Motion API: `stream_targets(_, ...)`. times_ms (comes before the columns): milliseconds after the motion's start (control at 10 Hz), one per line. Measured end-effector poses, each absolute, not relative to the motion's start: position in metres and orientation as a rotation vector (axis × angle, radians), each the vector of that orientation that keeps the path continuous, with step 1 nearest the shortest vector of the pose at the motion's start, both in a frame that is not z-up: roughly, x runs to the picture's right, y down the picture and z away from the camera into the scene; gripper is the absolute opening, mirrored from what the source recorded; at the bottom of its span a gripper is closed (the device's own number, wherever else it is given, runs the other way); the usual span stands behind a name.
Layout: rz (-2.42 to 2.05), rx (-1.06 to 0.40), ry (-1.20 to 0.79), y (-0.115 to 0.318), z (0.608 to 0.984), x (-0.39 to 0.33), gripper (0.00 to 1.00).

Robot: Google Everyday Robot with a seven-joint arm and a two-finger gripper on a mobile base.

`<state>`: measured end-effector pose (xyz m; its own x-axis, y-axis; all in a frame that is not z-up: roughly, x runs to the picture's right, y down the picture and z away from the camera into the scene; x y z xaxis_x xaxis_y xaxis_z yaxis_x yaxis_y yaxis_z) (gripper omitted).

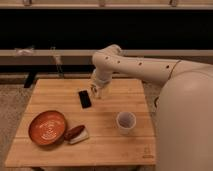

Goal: Place the bottle in the ceramic bowl

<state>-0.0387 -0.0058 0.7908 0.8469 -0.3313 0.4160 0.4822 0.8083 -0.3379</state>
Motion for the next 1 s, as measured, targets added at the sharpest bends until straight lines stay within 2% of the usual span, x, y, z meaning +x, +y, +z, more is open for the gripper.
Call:
stream_targets(400, -0.441, -0.421, -0.354, -0.032, 0.796, -0.028, 0.80)
stream_targets(1000, -0.400, -0.465, -0.362, -0.069, 0.855, 0.001, 0.80)
